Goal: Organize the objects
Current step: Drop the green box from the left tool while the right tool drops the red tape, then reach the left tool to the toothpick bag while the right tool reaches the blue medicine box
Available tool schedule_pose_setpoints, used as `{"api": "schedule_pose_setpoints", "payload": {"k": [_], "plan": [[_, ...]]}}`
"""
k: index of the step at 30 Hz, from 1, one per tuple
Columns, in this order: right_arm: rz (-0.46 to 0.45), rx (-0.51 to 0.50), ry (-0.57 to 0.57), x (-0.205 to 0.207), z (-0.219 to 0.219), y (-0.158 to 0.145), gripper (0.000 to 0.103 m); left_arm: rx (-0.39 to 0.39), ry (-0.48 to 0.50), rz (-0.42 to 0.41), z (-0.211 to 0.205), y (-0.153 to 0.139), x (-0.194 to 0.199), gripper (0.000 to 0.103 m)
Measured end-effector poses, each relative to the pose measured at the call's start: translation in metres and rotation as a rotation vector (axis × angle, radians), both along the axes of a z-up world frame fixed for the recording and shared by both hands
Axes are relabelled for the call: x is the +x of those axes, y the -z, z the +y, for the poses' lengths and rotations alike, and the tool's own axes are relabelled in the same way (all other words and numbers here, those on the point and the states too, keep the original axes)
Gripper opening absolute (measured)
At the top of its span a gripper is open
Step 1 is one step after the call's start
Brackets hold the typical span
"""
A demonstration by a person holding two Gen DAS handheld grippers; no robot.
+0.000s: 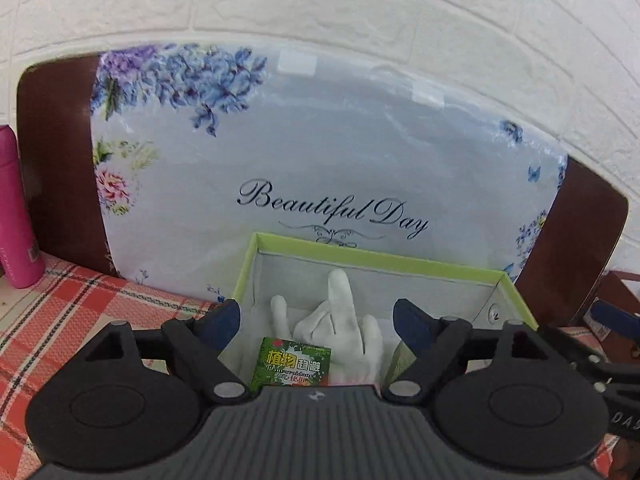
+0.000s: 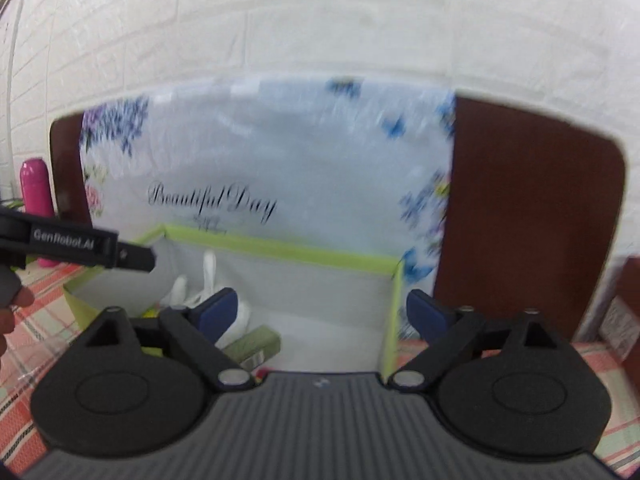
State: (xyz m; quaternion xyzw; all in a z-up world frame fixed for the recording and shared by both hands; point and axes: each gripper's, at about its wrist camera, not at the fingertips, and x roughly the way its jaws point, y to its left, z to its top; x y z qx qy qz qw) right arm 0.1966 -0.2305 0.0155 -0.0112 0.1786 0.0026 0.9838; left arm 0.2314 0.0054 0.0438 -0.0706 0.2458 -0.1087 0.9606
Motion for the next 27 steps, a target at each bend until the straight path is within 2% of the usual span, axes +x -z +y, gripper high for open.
{"api": "schedule_pose_setpoints", "payload": {"k": [1, 6, 9, 11, 15, 20, 23, 27], "plan": [[-0.035, 0.0, 0.015, -0.01, -0.002, -0.008, 0.103, -0.011, 0.0, -0.02, 0.001, -0.006, -0.009, 0.088], [-0.187, 0.055, 0.06, -0.067, -0.021, -0.052, 0.103, -0.076, 0.012, -0.083, 0.009, -0.033, -0.06, 0.1], [-0.226, 0.109, 0.072, -0.098, -0.03, -0.064, 0.103, -0.104, 0.062, -0.104, 0.011, -0.038, -0.095, 0.1], [-0.231, 0.138, 0.074, -0.118, -0.034, -0.068, 0.103, -0.092, 0.07, -0.126, 0.011, -0.034, -0.118, 0.1], [-0.211, 0.181, 0.075, -0.152, -0.035, -0.06, 0.103, -0.071, 0.052, -0.137, 0.013, -0.019, -0.157, 0.103], [-0.14, 0.2, 0.085, -0.183, -0.03, -0.035, 0.103, -0.048, 0.047, -0.072, 0.015, 0.01, -0.187, 0.103], [-0.085, 0.185, 0.092, -0.198, -0.024, -0.016, 0.103, -0.005, 0.04, -0.029, 0.015, 0.028, -0.2, 0.103], [-0.004, 0.163, 0.103, -0.214, -0.018, 0.01, 0.103, 0.004, 0.042, 0.043, 0.017, 0.049, -0.21, 0.103]]}}
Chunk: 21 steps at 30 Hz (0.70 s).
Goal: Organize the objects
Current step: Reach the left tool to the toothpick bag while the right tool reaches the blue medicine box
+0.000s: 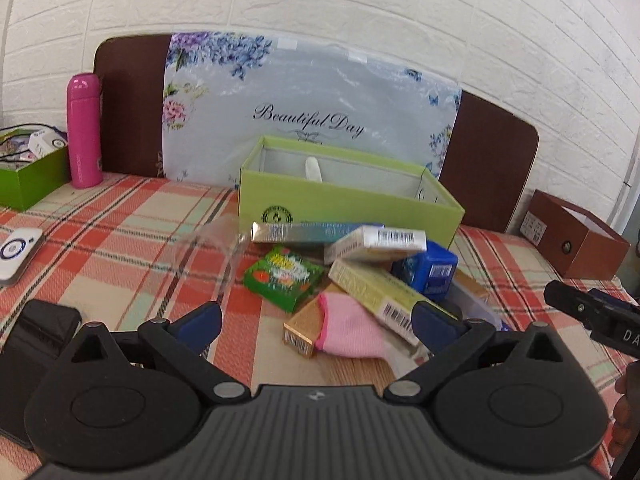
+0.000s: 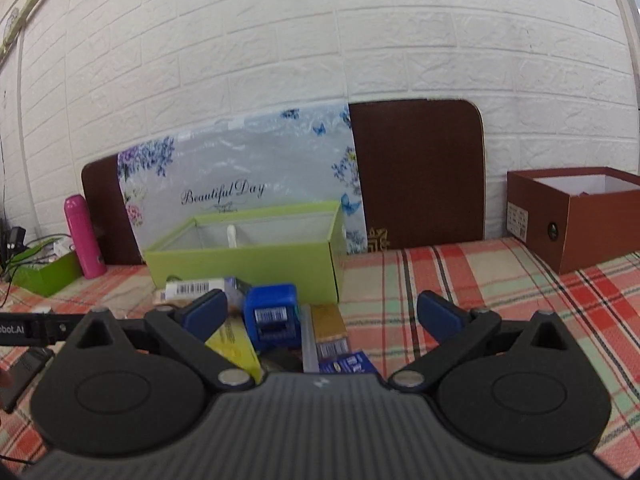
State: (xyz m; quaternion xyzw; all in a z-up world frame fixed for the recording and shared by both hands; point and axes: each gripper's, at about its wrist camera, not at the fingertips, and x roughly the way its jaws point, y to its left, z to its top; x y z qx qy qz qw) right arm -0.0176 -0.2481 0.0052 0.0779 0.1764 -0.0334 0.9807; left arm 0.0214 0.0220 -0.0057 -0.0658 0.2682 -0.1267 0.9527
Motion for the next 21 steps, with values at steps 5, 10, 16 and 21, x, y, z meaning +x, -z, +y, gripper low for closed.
{"api": "schedule_pose_setpoints", "payload": {"k": [5, 10, 16, 21], "plan": [[0.084, -0.05, -0.019, -0.019, 0.013, 0.031, 0.103, 0.015, 0.026, 0.066, -0.003, 0.021, -0.012, 0.103], [0.144, -0.105, -0.064, -0.03, 0.023, 0.054, 0.103, 0.039, 0.058, 0.084, -0.01, 0.027, -0.017, 0.103], [0.131, -0.152, -0.024, -0.023, 0.008, 0.054, 0.103, 0.027, 0.148, 0.099, -0.027, 0.031, -0.019, 0.103], [0.172, -0.196, 0.041, -0.016, -0.011, 0.058, 0.099, 0.066, 0.166, 0.126, -0.042, 0.045, -0.011, 0.094]]}}
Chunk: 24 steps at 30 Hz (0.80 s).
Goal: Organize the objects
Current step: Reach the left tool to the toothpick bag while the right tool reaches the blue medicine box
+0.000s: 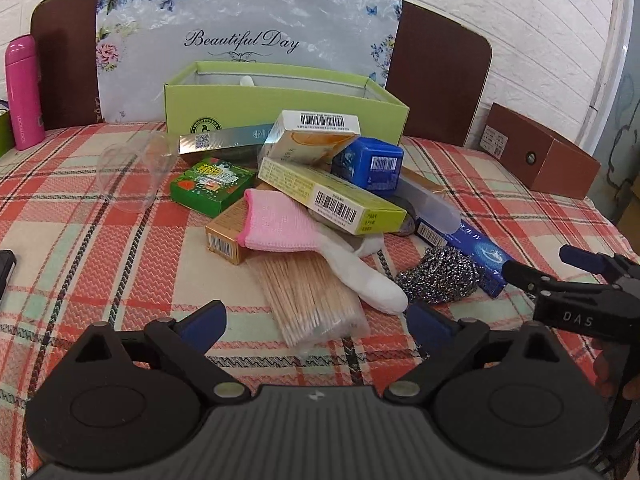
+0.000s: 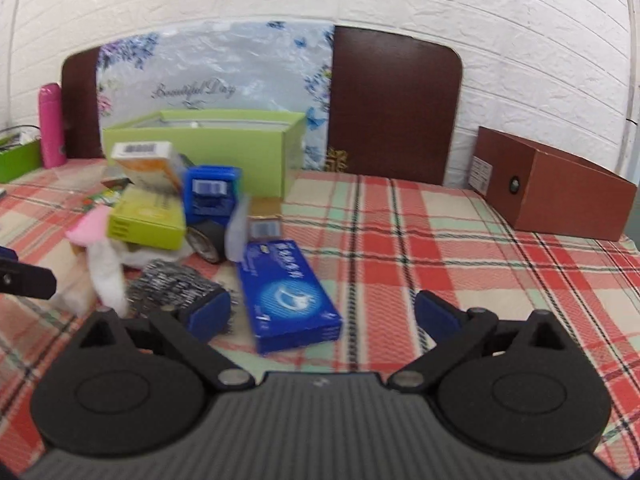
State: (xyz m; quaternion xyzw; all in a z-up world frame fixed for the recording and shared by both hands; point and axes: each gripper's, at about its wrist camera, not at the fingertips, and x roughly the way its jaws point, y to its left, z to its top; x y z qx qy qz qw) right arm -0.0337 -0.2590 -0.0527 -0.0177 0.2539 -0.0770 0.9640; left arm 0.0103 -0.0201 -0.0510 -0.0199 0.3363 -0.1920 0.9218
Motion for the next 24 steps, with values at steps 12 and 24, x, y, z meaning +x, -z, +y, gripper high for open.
{"api": "schedule_pose_setpoints", "payload": {"k": [12, 24], "plan": [[0.039, 0.029, -0.037, 0.015, -0.004, 0.009, 0.095, 0.01, 0.062, 0.034, 0.002, 0.012, 0.022, 0.028], [0.128, 0.078, -0.115, 0.049, 0.001, 0.021, 0.06, 0.047, -0.037, 0.04, 0.032, 0.008, -0.004, 0.069]]}}
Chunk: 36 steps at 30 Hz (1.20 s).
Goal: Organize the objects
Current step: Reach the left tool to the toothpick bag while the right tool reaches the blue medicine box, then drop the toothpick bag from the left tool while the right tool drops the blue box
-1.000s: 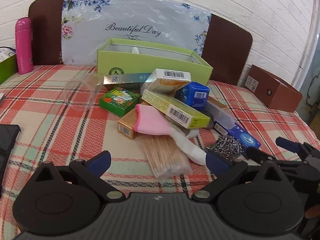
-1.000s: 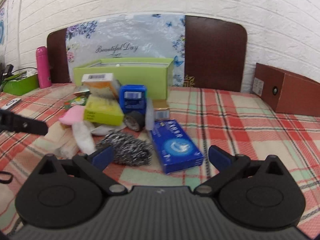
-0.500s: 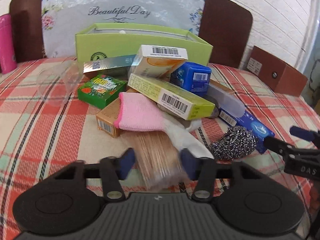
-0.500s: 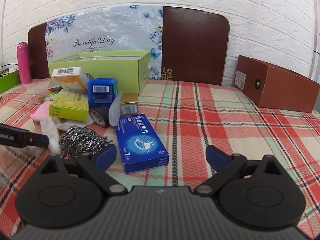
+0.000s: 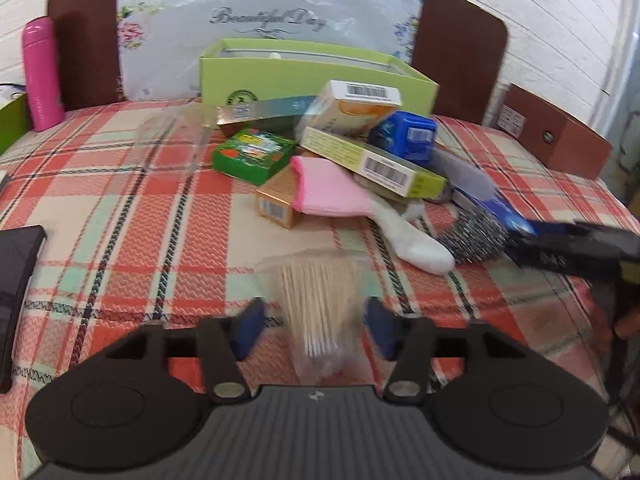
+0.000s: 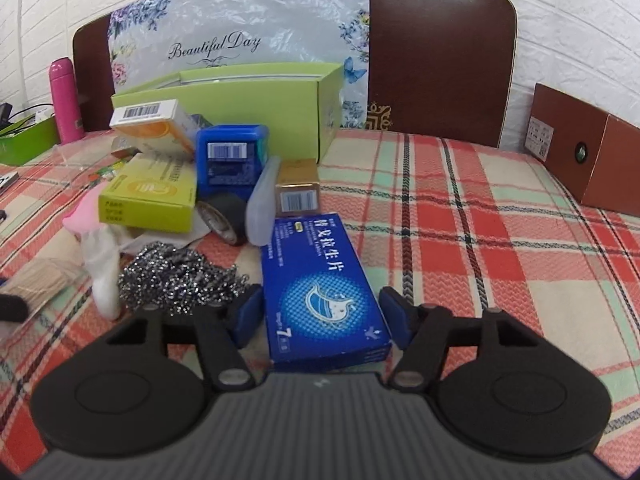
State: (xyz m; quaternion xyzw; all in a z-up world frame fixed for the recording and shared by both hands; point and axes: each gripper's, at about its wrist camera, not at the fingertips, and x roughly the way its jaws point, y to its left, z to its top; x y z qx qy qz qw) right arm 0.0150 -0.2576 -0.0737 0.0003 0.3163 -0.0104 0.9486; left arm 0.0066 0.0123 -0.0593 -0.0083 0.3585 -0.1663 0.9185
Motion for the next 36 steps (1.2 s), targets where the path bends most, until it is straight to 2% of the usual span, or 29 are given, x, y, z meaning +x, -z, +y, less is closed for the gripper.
{"api": "schedule_pose_setpoints", "payload": {"k": [3, 6, 17, 18, 22, 25, 29, 36], "plan": [[0.016, 0.0, 0.027, -0.013, -0.002, -0.001, 0.06, -0.004, 0.023, 0.01, -0.006, 0.001, 0.007, 0.068], [0.027, 0.017, 0.045, -0.026, -0.007, -0.003, 0.06, 0.028, 0.063, -0.003, -0.013, 0.002, 0.005, 0.056], [0.023, -0.023, 0.026, -0.015, -0.002, -0.001, 0.062, 0.045, 0.043, -0.007, -0.012, 0.003, 0.003, 0.057], [0.021, -0.019, 0.022, -0.015, -0.002, -0.001, 0.058, 0.051, 0.045, -0.01, -0.013, 0.003, 0.004, 0.055], [0.026, -0.012, 0.039, -0.021, -0.005, -0.003, 0.057, 0.057, 0.058, -0.017, -0.013, 0.002, 0.004, 0.034], [0.025, -0.004, 0.057, -0.026, -0.008, -0.008, 0.057, 0.027, 0.043, -0.005, -0.008, -0.001, 0.006, 0.029], [-0.002, 0.004, 0.07, -0.032, -0.014, -0.021, 0.056, 0.024, 0.034, -0.044, 0.0, -0.013, 0.008, 0.029], [-0.13, 0.038, 0.057, -0.028, -0.021, -0.064, 0.056, -0.06, 0.036, -0.172, 0.019, -0.067, 0.025, 0.028]]}}
